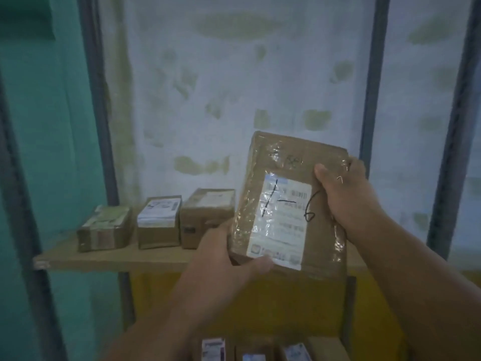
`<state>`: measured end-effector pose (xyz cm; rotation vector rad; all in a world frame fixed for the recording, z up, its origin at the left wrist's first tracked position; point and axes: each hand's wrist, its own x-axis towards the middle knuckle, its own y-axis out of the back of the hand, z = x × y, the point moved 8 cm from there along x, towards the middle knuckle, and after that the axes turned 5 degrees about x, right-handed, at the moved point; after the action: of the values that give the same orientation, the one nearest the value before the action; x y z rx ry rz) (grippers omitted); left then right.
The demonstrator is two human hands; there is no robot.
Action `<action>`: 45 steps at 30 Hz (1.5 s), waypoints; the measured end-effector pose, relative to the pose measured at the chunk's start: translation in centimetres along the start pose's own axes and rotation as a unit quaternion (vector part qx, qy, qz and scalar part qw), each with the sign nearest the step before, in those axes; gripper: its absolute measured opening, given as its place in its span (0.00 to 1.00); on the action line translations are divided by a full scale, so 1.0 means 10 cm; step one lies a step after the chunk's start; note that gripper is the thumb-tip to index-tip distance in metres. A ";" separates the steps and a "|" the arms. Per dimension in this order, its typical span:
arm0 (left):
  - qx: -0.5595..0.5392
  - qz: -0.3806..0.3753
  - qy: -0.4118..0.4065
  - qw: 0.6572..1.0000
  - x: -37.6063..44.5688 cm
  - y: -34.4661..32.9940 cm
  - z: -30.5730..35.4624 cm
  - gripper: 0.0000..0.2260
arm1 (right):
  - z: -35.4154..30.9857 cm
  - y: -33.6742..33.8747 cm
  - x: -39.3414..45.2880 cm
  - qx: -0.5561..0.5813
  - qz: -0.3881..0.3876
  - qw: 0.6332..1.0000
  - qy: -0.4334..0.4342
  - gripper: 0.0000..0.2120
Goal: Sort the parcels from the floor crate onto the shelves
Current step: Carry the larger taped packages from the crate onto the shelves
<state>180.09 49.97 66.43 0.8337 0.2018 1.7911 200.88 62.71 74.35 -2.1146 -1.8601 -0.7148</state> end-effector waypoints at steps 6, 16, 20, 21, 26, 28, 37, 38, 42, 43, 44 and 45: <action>0.118 0.018 0.050 0.992 0.38 -0.05 -0.10 0.13 | 0.20 -0.29 0.57 -0.015 -0.084 0.995 -0.060 0.26; 0.265 0.091 0.116 0.953 0.90 -0.32 -0.05 0.17 | 0.74 -0.60 1.09 -0.008 -0.267 0.956 -0.118 0.08; 0.326 0.107 0.152 0.927 1.03 -0.43 -0.05 0.19 | 0.82 -0.64 1.12 -0.071 -0.307 0.947 -0.069 0.06; 0.332 0.119 0.161 0.922 1.03 -0.43 -0.08 0.18 | 0.82 -0.64 1.10 -0.072 -0.314 0.945 -0.055 0.06; 0.391 0.190 0.185 0.881 1.00 -0.37 -0.03 0.21 | 0.61 -0.57 1.01 -0.172 -0.281 0.941 0.074 0.12; 0.386 0.210 0.174 0.881 0.91 -0.37 0.03 0.19 | 0.48 -0.53 0.90 -0.207 -0.267 0.932 0.135 0.19; 0.348 0.259 0.116 0.894 -0.06 0.10 -0.03 0.07 | -0.35 -0.81 -0.35 -0.124 -0.288 0.885 0.343 0.24; 0.352 0.271 0.127 0.887 -0.25 0.25 -0.12 0.08 | -0.46 -0.92 -0.54 -0.108 -0.296 0.880 0.355 0.24; 0.404 0.310 0.168 0.844 -1.23 0.97 -0.48 0.11 | -0.92 -1.56 -1.46 -0.047 -0.344 0.852 0.392 0.23; 0.420 0.317 0.180 0.831 -1.51 1.18 -0.57 0.11 | -1.04 -1.75 -1.73 -0.032 -0.352 0.843 0.405 0.23; 0.437 0.321 0.196 0.817 -1.80 1.40 -0.65 0.12 | -1.15 -1.93 -2.03 -0.016 -0.358 0.834 0.418 0.23; 0.451 0.320 0.217 0.805 -2.10 1.62 -0.73 0.12 | -1.27 -2.12 -2.33 -0.002 -0.369 0.827 0.425 0.23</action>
<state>166.46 26.99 60.17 1.2171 1.2867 2.5447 175.93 40.00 70.45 -0.6973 -1.9919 -1.4878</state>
